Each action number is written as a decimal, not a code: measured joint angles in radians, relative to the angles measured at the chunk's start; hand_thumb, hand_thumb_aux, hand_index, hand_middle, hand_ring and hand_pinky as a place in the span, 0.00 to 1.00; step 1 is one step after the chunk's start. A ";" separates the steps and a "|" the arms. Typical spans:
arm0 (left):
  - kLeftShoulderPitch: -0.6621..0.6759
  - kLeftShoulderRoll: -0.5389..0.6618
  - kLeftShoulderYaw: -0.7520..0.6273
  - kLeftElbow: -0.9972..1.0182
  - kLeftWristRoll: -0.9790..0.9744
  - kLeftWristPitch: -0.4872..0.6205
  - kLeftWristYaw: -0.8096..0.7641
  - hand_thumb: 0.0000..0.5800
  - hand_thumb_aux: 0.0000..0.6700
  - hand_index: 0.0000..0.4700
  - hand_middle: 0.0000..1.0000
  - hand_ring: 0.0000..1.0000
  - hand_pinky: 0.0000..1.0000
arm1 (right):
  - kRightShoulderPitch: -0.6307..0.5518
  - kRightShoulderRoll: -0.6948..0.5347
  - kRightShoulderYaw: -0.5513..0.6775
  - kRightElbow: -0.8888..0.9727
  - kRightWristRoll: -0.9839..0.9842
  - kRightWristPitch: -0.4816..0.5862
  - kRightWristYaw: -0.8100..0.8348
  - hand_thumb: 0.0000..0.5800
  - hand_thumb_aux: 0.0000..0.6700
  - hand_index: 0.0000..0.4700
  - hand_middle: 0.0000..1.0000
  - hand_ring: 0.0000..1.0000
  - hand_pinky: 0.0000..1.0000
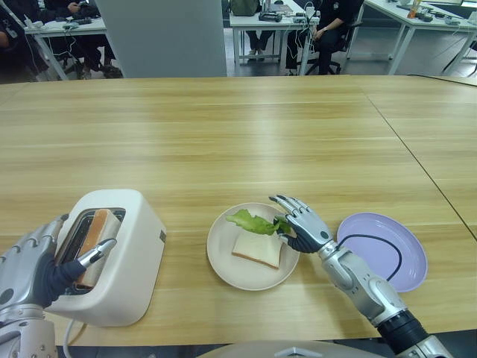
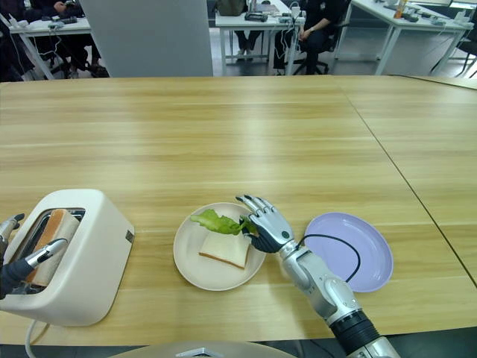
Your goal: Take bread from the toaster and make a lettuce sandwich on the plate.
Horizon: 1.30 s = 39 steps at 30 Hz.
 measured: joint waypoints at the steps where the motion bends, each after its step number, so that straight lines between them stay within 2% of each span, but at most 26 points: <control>1: -0.001 0.000 0.001 0.006 0.000 -0.003 -0.001 0.00 0.00 0.00 0.20 0.20 0.20 | -0.012 0.006 0.003 0.021 -0.003 0.012 -0.008 1.00 1.00 0.98 0.00 0.00 0.00; 8: -0.012 0.000 0.001 0.018 -0.002 -0.018 -0.007 0.00 0.00 0.00 0.20 0.20 0.20 | -0.066 0.030 0.024 0.113 -0.038 0.071 -0.055 1.00 1.00 0.98 0.00 0.00 0.00; 15: -0.019 0.000 -0.010 0.019 -0.005 -0.026 -0.023 0.00 0.00 0.00 0.21 0.21 0.21 | -0.072 0.044 0.068 0.133 -0.039 0.076 -0.067 1.00 1.00 0.98 0.00 0.00 0.00; 16: -0.027 0.000 -0.019 0.020 -0.006 -0.027 -0.027 0.09 0.05 0.05 0.22 0.22 0.22 | -0.072 0.050 0.075 0.133 -0.040 0.079 -0.069 1.00 1.00 0.98 0.00 0.00 0.00; 18: -0.037 0.000 -0.031 0.022 -0.008 -0.031 -0.034 0.19 0.10 0.10 0.22 0.22 0.22 | -0.071 0.054 0.095 0.133 -0.045 0.082 -0.074 1.00 1.00 0.98 0.00 0.00 0.00; 19: -0.041 0.000 -0.036 0.027 -0.010 -0.034 -0.037 0.35 0.20 0.19 0.22 0.22 0.22 | -0.066 0.055 0.102 0.131 -0.048 0.085 -0.076 1.00 1.00 0.98 0.00 0.00 0.00; 20: -0.043 0.000 -0.038 0.029 -0.010 -0.034 -0.040 0.45 0.26 0.25 0.22 0.22 0.22 | -0.062 0.056 0.106 0.130 -0.052 0.088 -0.077 1.00 1.00 0.98 0.00 0.00 0.00; 21: -0.045 0.000 -0.039 0.029 -0.010 -0.034 -0.043 0.66 0.42 0.41 0.23 0.23 0.23 | -0.058 0.055 0.111 0.129 -0.058 0.089 -0.078 1.00 1.00 0.98 0.00 0.00 0.00; 23: -0.048 0.000 -0.039 0.029 -0.010 -0.034 -0.045 0.67 0.42 0.41 0.22 0.22 0.22 | -0.054 0.054 0.121 0.123 -0.061 0.091 -0.079 1.00 1.00 0.98 0.00 0.00 0.00; 24: -0.050 0.001 -0.041 0.030 -0.010 -0.035 -0.046 0.64 0.40 0.39 0.23 0.23 0.23 | -0.049 0.055 0.126 0.116 -0.064 0.091 -0.080 1.00 1.00 0.98 0.00 0.00 0.00; 25: -0.050 0.000 -0.045 0.031 -0.010 -0.036 -0.046 0.60 0.37 0.36 0.23 0.23 0.23 | -0.042 0.056 0.129 0.106 -0.065 0.092 -0.079 0.76 0.51 0.50 0.00 0.00 0.00; 26: -0.050 0.001 -0.048 0.032 -0.010 -0.037 -0.046 0.60 0.37 0.36 0.23 0.23 0.23 | -0.034 0.056 0.134 0.096 -0.065 0.092 -0.079 0.76 0.51 0.50 0.00 0.00 0.00; 27: -0.050 0.000 -0.050 0.033 -0.010 -0.038 -0.046 0.53 0.32 0.31 0.23 0.23 0.23 | -0.025 0.058 0.136 0.087 -0.064 0.093 -0.078 0.00 0.00 0.00 0.00 0.00 0.00; 29: -0.050 0.000 -0.053 0.034 -0.011 -0.039 -0.048 0.54 0.32 0.31 0.23 0.23 0.23 | -0.007 0.060 0.136 0.063 -0.053 0.096 -0.067 0.00 0.00 0.00 0.00 0.00 0.00; 30: -0.049 0.000 -0.054 0.034 -0.011 -0.039 -0.052 0.58 0.35 0.34 0.24 0.24 0.24 | 0.007 0.059 0.132 0.039 -0.040 0.097 -0.059 0.00 0.00 0.00 0.00 0.00 0.00; 31: -0.049 0.000 -0.054 0.034 -0.011 -0.039 -0.054 0.71 0.46 0.45 0.25 0.25 0.25 | 0.020 0.055 0.128 0.012 -0.032 0.097 -0.054 0.00 0.00 0.00 0.00 0.00 0.00; 32: -0.049 0.000 -0.054 0.034 -0.011 -0.038 -0.055 0.71 0.46 0.45 0.25 0.25 0.25 | 0.026 0.051 0.124 -0.008 -0.026 0.097 -0.048 0.00 0.00 0.00 0.00 0.00 0.00; 33: -0.051 0.001 -0.054 0.034 -0.011 -0.038 -0.056 0.80 0.55 0.54 0.26 0.26 0.26 | 0.033 0.047 0.117 -0.031 -0.021 0.101 -0.040 0.00 0.00 0.00 0.00 0.00 0.00; 35: -0.053 0.002 -0.054 0.034 -0.010 -0.037 -0.058 0.83 0.59 0.58 0.27 0.27 0.27 | 0.044 0.042 0.093 -0.075 -0.012 0.117 -0.023 0.00 0.00 0.00 0.00 0.00 0.00; 36: -0.055 0.002 -0.055 0.034 -0.010 -0.036 -0.060 0.96 0.80 0.78 0.29 0.29 0.29 | 0.048 0.039 0.082 -0.092 -0.006 0.128 -0.013 0.00 0.00 0.00 0.00 0.00 0.00; 37: -0.058 0.003 -0.055 0.033 -0.010 -0.035 -0.062 1.00 1.00 0.98 0.31 0.31 0.31 | 0.053 0.037 0.071 -0.104 0.001 0.137 -0.003 0.00 0.00 0.00 0.00 0.00 0.00; 39: -0.065 0.002 -0.061 0.030 -0.011 -0.034 -0.067 1.00 1.00 0.98 0.32 0.32 0.32 | 0.057 0.033 0.056 -0.122 0.004 0.151 0.011 0.00 0.00 0.00 0.00 0.00 0.00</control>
